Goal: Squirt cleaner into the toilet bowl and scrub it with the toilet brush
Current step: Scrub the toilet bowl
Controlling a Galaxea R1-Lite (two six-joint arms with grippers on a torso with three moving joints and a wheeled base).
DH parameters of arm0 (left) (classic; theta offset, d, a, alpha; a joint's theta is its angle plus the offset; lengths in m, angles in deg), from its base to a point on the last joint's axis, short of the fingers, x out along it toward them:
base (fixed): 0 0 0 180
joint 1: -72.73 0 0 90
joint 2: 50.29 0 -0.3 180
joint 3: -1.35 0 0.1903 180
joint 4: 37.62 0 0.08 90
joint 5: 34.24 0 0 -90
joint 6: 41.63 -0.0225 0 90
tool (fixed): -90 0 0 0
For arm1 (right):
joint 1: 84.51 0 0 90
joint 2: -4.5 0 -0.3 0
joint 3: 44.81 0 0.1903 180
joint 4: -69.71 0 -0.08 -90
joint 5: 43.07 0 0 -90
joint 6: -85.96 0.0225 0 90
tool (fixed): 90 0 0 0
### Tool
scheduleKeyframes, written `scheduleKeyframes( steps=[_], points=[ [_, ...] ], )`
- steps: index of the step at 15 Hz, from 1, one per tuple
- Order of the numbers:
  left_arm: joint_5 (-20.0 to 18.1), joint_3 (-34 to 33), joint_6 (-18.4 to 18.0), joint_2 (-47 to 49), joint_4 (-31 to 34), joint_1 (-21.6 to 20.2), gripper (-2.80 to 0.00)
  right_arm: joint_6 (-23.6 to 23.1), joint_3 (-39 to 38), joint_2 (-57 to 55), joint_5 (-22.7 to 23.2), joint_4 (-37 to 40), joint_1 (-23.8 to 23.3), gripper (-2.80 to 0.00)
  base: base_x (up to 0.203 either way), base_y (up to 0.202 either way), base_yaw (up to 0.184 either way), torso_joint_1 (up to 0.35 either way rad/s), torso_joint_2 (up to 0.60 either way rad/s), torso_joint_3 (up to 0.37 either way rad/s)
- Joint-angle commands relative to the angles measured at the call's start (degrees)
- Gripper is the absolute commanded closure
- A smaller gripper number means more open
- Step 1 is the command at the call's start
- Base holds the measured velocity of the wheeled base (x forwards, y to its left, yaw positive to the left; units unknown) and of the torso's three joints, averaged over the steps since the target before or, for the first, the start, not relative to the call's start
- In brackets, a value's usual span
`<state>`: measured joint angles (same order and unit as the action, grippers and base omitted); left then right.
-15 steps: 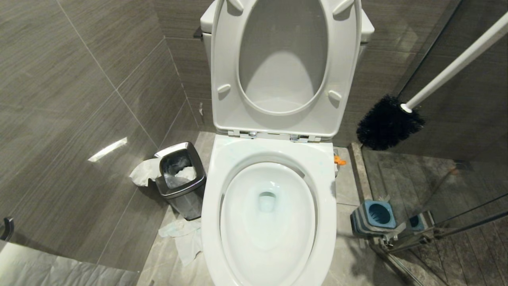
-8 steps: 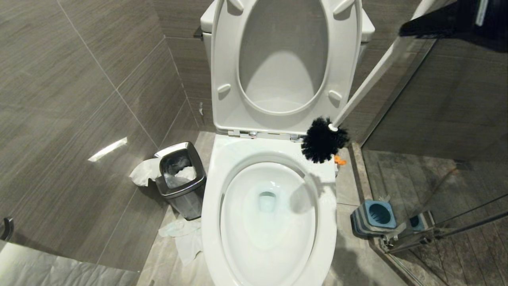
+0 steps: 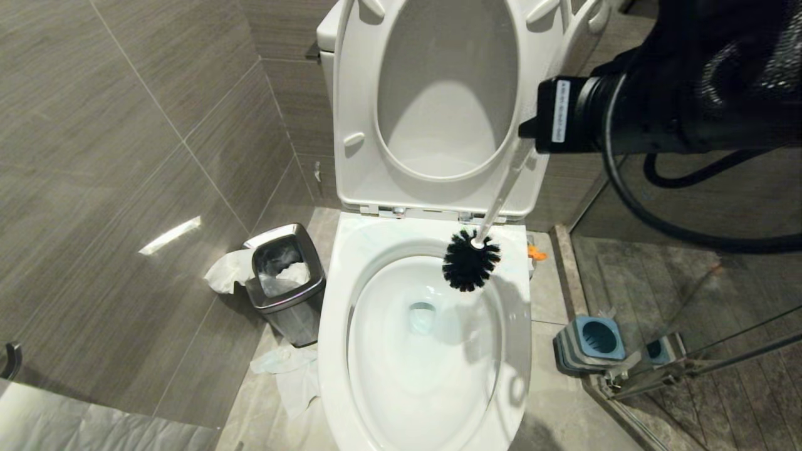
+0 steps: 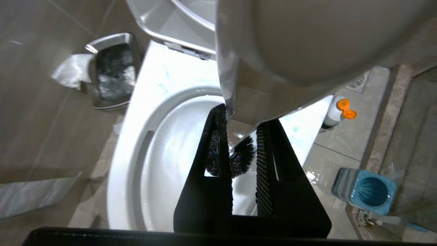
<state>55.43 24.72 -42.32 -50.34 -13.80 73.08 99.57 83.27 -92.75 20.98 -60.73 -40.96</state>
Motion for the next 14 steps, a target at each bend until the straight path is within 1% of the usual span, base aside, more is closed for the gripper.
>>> scheduleKeyframes(
  steps=[1, 3, 5, 6, 8, 11, 14],
  points=[
    [-0.10, -0.18, -0.11, 0.05, -0.01, -0.04, 0.00, 0.10, -0.26, -3.93, -1.88, -0.29, 1.19, 0.00, 0.000, 0.000, 0.000, 0.000, 0.00, 0.000],
    [-0.20, -0.09, -0.37, 0.05, 0.17, -0.06, 0.00, 0.17, -0.95, -5.41, -3.53, -0.72, 3.13, 0.00, 0.000, 0.000, 0.000, 0.000, 0.00, 0.000],
    [-0.20, -0.09, -0.37, 0.05, 0.26, 0.00, 0.00, 0.04, -3.50, -6.69, -7.24, -4.16, 4.97, 0.00, 0.000, 0.000, 0.000, 0.000, 0.00, 0.000],
    [-0.20, -0.14, -0.37, 0.05, 0.26, 0.00, 0.00, -0.28, -5.03, -7.06, -8.43, -6.31, 5.84, 0.00, 0.000, 0.000, 0.000, 0.000, 0.00, 0.000],
    [-0.28, -0.09, -0.45, 0.05, 0.18, -0.02, 0.00, -0.59, -7.60, -7.33, -10.35, -7.94, 7.32, 0.00, 0.000, 0.000, 0.000, 0.000, 0.00, 0.000],
    [-0.29, -0.17, -0.90, 0.05, 0.08, 0.00, 0.00, -0.56, -11.68, -7.43, -11.62, -11.58, 8.48, 0.00, 0.000, 0.000, 0.000, 0.000, 0.00, 0.000],
    [-0.29, -0.18, -0.83, 0.05, 0.11, 0.00, 0.00, -0.51, -14.92, -7.43, -13.13, -13.79, 8.65, 0.00, 0.000, 0.000, 0.000, 0.001, 0.00, 0.030]
  ],
)
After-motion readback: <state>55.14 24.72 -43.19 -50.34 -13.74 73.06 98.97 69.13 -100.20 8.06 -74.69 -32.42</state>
